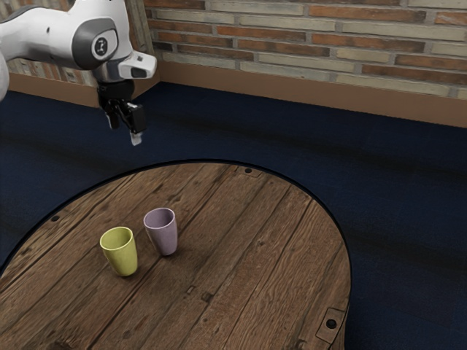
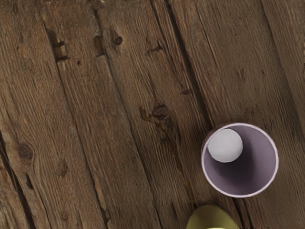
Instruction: Place the left cup onto the right cup
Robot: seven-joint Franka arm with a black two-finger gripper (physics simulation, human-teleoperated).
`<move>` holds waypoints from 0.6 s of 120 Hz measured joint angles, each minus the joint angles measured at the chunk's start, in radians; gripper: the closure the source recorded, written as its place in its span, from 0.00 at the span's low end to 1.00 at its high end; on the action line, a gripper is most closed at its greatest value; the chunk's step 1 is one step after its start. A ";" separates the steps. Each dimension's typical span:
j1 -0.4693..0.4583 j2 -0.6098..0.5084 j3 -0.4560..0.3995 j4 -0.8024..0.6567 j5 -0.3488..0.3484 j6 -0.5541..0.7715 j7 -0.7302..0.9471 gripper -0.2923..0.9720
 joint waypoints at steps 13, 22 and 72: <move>0.017 -0.002 0.000 -0.039 0.000 0.031 0.085 0.23; 0.047 0.004 -0.001 -0.101 -0.012 0.080 0.137 0.23; 0.051 0.007 -0.023 -0.317 -0.024 0.268 0.315 0.23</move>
